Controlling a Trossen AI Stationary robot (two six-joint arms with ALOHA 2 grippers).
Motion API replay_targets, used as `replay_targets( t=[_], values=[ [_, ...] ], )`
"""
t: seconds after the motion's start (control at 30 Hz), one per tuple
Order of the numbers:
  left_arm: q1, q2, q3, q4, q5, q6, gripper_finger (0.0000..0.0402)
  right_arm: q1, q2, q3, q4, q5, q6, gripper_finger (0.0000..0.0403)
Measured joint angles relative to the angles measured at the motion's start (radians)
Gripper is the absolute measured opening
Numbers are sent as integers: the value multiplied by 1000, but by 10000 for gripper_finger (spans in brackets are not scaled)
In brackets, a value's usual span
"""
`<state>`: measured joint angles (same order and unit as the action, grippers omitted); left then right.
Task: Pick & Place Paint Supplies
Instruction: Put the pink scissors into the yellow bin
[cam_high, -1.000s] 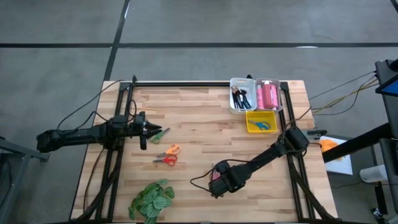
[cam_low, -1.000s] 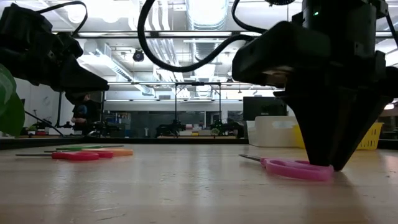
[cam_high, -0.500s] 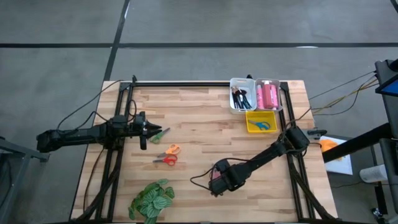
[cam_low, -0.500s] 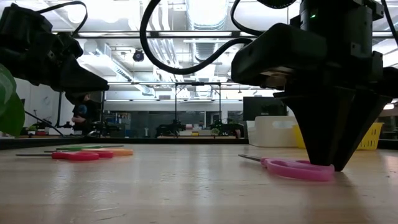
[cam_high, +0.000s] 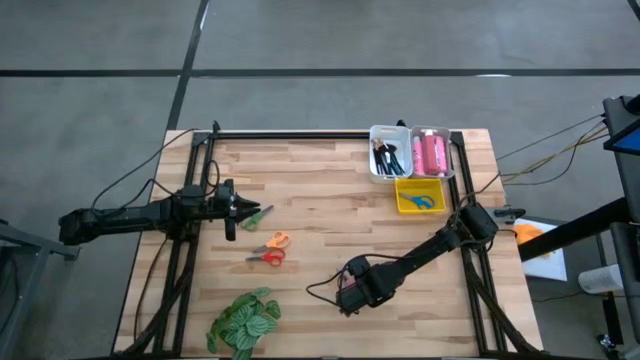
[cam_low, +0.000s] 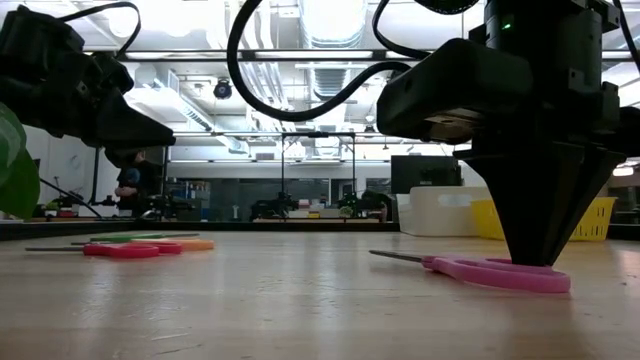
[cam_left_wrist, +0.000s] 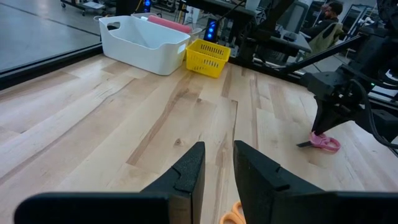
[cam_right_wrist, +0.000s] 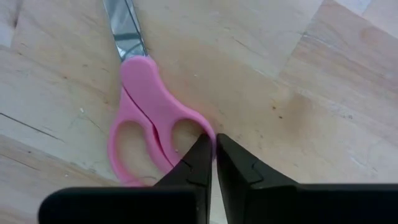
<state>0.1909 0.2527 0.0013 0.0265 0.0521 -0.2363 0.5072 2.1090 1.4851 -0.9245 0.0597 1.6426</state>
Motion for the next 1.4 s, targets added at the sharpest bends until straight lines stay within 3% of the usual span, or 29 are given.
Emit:
replay_targets(
  t=[0.3,0.67,0.97,1.4],
  values=[
    [0,0,0,0,0,0,87,-1,-16,-3,-2,1,-9,11],
    [0,0,0,0,0,0,87,-20,-135,-3,-108,23,-199,10],
    [0,0,0,0,0,0,87,-61,-288,-21,-221,84,-491,10],
    [0,0,0,0,0,0,87,-207,-504,-65,-567,160,-939,10]
  ],
)
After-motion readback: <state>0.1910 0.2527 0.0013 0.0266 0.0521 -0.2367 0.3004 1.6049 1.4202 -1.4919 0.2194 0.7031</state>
